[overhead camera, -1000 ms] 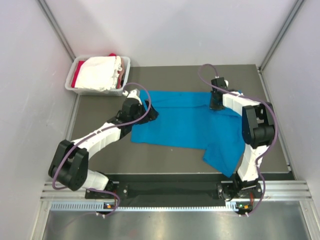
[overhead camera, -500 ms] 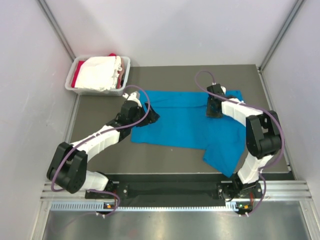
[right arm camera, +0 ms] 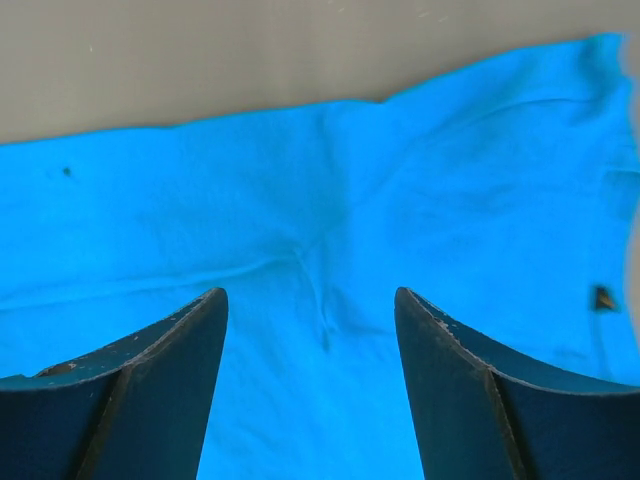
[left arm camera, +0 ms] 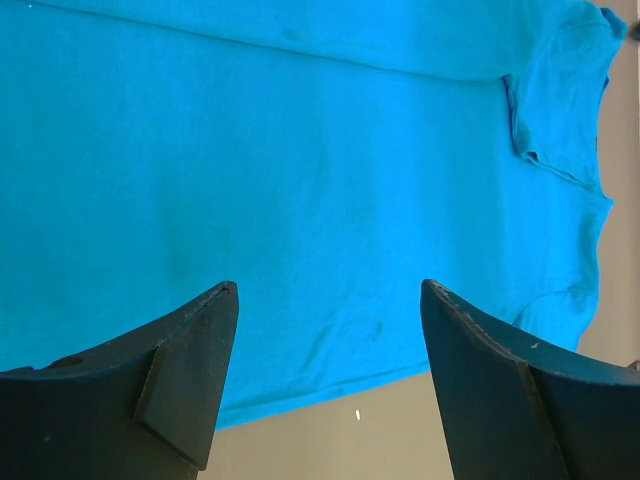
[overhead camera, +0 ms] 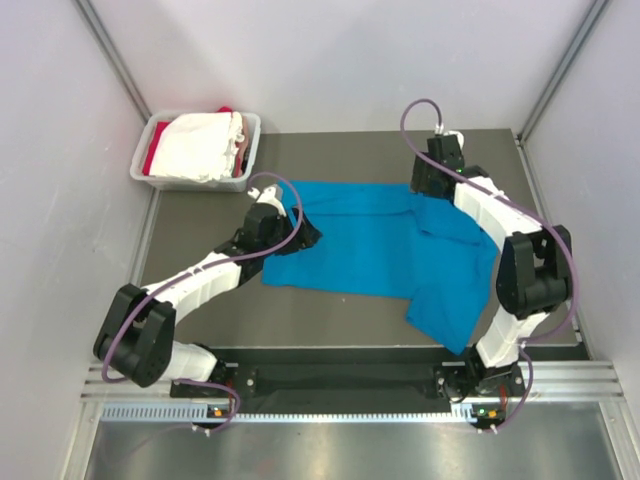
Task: Fold and stack the t-shirts
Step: Fold the tshirt
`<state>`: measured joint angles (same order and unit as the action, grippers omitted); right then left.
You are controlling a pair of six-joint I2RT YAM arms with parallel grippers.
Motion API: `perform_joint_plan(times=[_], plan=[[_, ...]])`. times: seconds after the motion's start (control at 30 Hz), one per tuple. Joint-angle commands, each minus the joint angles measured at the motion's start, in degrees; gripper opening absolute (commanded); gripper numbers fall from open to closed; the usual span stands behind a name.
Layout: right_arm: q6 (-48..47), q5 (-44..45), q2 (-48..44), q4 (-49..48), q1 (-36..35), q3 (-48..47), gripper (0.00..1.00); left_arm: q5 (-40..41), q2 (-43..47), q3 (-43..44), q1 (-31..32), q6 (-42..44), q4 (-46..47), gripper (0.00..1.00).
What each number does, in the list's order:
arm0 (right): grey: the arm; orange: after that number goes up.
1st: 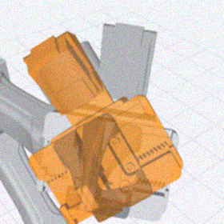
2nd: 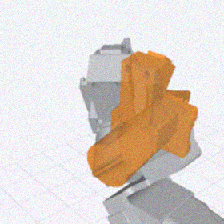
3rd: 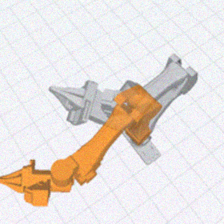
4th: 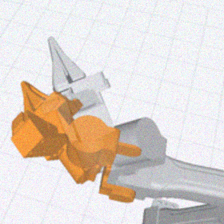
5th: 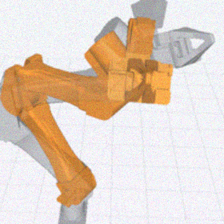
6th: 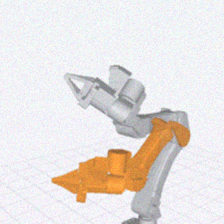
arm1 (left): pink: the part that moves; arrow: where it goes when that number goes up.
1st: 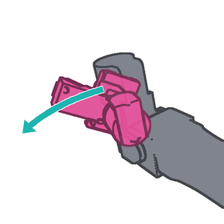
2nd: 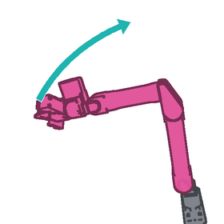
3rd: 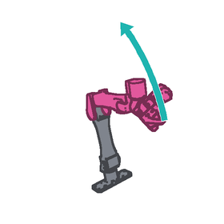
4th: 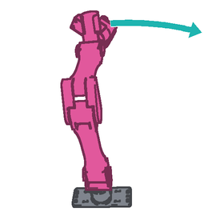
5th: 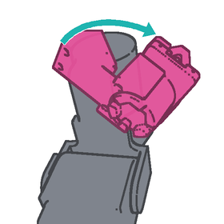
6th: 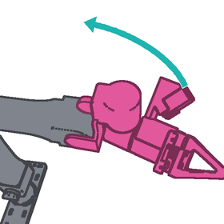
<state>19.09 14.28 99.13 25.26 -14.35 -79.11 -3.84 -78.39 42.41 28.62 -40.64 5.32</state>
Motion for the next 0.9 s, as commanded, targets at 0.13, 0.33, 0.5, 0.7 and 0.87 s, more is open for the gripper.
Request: perform_joint_plan(times=[0.13,0.33,0.5,0.7,0.87], plan=[[1.9,-11.7,3.1,-12.1,0.1,9.3,0.70,2.8,1.0,-0.1,0.6,0.1,1.1,0.78],[1.4,-10.3,5.5,-12.3,0.0,11.1,0.70,3.3,2.3,-1.2,0.6,-0.4,0.2,0.78],[2.8,-11.2,4.6,-12.9,-0.2,14.1,0.69,4.5,3.0,-2.0,0.6,-0.8,-0.9,0.78],[3.8,-12.9,2.3,-15.1,-0.8,18.9,0.70,6.1,3.3,-1.4,0.6,-0.5,-2.5,0.78],[2.6,-12.6,-3.7,-12.0,-0.9,17.5,0.71,5.7,3.1,1.0,0.6,0.1,-4.3,0.78]])
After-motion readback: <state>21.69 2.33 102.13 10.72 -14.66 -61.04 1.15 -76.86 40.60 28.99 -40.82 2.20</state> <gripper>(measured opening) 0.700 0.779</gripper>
